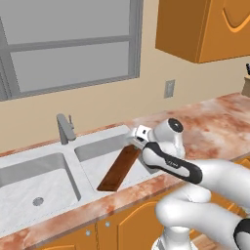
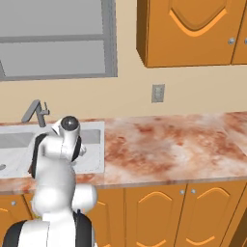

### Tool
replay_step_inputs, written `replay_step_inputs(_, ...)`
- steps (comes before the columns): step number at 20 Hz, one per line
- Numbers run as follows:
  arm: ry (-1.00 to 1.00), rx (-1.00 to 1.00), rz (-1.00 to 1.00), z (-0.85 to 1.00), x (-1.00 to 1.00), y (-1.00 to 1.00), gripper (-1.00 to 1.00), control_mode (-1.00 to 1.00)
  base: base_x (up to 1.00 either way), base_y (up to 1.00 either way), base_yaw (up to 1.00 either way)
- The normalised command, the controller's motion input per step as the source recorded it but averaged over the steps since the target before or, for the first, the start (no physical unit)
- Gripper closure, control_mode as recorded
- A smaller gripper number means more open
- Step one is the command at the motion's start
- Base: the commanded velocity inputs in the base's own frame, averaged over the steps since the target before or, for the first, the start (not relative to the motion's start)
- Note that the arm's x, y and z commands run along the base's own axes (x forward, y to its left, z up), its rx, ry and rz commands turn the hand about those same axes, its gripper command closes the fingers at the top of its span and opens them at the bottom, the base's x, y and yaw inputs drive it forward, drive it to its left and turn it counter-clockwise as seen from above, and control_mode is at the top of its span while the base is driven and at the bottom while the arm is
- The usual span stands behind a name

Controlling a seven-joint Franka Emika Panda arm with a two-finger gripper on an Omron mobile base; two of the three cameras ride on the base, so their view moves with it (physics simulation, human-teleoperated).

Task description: Move the cutting board and knife to the sink. Then move spray from the cabinet to the counter.

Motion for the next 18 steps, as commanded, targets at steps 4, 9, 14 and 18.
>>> replay_step_inputs(4,-0.08,0.00,0.03,-0.98,0.07,0.01,1.00,-1.00,0.00,0.00,0.00)
replay_step_inputs(9,-0.17,0.02,0.06,-0.91,0.14,0.09,1.00,-1.00,0.00,0.00,0.00)
replay_step_inputs(14,-0.03,-0.09,0.10,-0.94,0.03,0.05,1.00,-1.00,0.00,0.00,0.00)
replay_step_inputs(18,0.01,-0.18,0.10,-0.52,0.00,0.03,1.00,-1.00,0.00,0.00,0.00)
